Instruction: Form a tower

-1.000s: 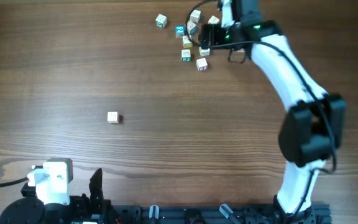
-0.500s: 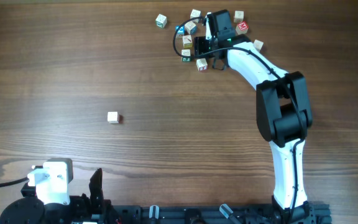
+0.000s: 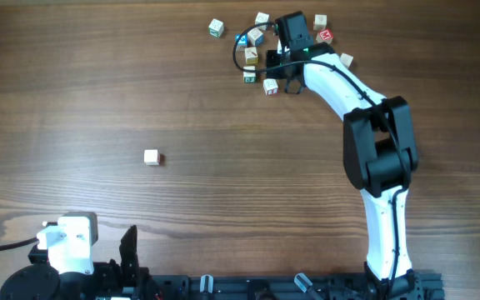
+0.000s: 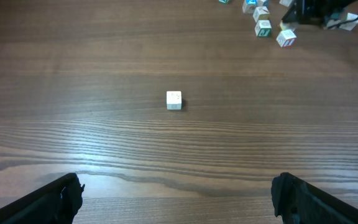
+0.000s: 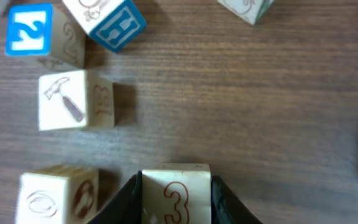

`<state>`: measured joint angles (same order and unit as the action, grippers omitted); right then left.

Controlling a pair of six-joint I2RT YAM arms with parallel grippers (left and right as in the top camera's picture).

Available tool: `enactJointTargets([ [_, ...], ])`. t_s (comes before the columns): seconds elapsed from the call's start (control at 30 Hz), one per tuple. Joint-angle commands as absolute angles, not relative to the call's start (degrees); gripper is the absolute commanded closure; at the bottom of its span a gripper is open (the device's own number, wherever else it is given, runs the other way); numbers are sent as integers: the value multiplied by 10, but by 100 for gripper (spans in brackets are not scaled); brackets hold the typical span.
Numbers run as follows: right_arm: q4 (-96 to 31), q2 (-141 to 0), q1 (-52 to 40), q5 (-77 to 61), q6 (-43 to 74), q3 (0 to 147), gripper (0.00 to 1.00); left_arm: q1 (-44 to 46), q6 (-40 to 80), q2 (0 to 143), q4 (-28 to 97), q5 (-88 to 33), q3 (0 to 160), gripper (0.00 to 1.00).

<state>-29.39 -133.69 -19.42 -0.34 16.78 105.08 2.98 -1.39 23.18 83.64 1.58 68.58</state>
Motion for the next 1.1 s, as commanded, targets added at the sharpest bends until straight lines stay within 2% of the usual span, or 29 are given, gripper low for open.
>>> enactJointTargets([
  [0.0,-316,-1230,-199,-19,215,1091,76,27,-8,229,836,7,686,0],
  [0.1,-346,-1176,-216,-116,258,1091,78,27,-8,229,836,7,686,0],
  [0.13,-378,-1160,-251,-214,287,1091,78,27,-8,229,836,7,686,0],
  [0.2,-403,-1163,-281,-231,286,1088,78,27,-8,229,836,7,686,0],
  [0.37,-435,-1172,-370,-111,296,1046,78,27,-8,229,836,7,686,0],
  [0.47,-428,-1197,-418,-50,379,1001,78,27,-8,229,836,7,686,0],
  [0.77,-378,-1257,-467,-49,478,969,78,27,-8,229,836,7,686,0],
  [0.93,-377,-1273,-478,-18,575,969,77,27,-8,229,836,7,686,0],
  [1.07,-365,-1304,-482,-17,586,969,76,27,-8,229,836,7,686,0],
])
